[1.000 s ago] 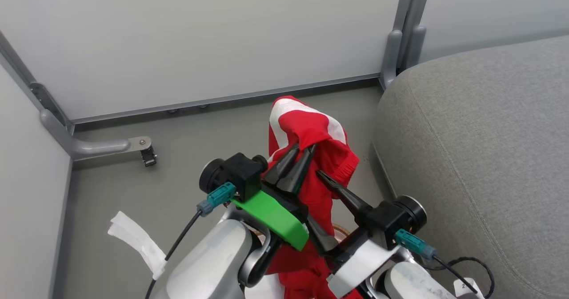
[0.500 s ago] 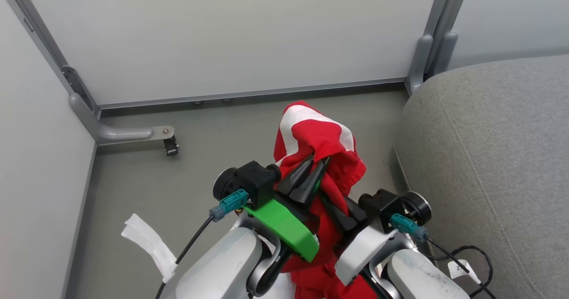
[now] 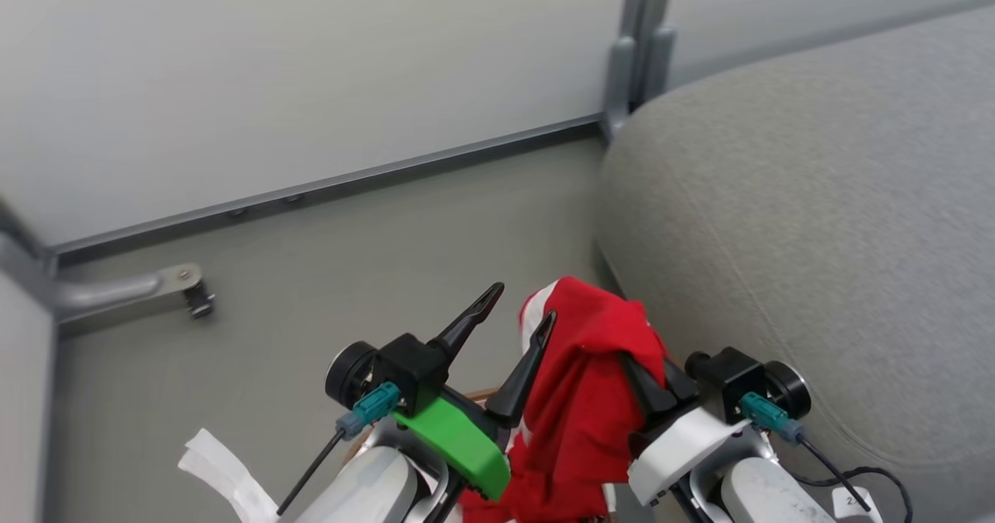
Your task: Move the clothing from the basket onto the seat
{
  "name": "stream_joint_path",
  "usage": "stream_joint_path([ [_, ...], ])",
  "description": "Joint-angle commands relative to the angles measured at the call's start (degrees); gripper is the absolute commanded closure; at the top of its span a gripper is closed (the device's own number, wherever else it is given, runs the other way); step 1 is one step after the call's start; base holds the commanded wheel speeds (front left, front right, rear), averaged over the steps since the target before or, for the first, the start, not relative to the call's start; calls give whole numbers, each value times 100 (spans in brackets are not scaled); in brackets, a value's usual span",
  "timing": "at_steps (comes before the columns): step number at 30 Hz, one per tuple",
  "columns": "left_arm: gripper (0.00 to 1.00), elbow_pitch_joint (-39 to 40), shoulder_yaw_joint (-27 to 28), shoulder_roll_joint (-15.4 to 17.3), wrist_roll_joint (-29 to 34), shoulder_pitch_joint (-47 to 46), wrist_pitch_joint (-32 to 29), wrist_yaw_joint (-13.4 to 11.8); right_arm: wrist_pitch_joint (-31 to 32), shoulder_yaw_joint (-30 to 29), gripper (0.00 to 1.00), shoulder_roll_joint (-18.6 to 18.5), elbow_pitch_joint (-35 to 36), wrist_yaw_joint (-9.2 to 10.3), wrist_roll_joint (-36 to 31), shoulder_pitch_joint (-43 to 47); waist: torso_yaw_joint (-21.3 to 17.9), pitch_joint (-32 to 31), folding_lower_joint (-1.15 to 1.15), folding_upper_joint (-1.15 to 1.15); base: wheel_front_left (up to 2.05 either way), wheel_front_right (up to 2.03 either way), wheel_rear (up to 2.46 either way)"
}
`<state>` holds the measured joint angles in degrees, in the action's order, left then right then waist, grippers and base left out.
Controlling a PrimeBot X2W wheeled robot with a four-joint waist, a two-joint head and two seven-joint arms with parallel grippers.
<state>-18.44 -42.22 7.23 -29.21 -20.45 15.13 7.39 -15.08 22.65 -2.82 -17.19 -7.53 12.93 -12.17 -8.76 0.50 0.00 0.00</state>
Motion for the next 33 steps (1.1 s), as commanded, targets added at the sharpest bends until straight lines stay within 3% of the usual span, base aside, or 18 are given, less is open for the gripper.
stream_joint_path([
  [1, 0, 36, 55, 48, 83, 125, 3, 12, -14, -74, 100, -20, 84, 7, -72, 60, -972, 159, 0, 0, 0, 0, 0],
  [7, 0, 205, 99, 23, 204, 288, 3, 15, -14, -390, 100, -15, 206, 7, -250, 175, -1860, 340, 0, 0, 0, 0, 0],
  [10, 0, 238, 81, 45, 231, 292, 3, 16, -14, -568, 100, -15, 252, 7, -337, 197, -2099, 437, 0, 0, 0, 0, 0],
  [15, 0, 249, 9, 143, 199, 162, 3, 16, -14, -859, 100, -106, 279, 8, -449, -142, -2164, 747, 0, 0, 0, 0, 0],
  [22, 0, 259, -166, 515, 107, -10, 3, 17, -14, -1414, 100, -614, 29, 8, -713, -1369, -1775, 1445, 0, 0, 0, 0, 0],
  [27, 0, 368, -356, 893, 39, -207, 3, 17, -12, -1612, 100, -1206, -411, 8, -1099, -2489, -1346, 2060, 0, 0, 0, 0, 0],
  [33, 0, 556, -500, 1302, -39, -546, 3, 16, 133, -2062, 100, -1462, -1103, 8, -1409, -3768, -918, 2751, 0, 0, 0, 0, 0],
])
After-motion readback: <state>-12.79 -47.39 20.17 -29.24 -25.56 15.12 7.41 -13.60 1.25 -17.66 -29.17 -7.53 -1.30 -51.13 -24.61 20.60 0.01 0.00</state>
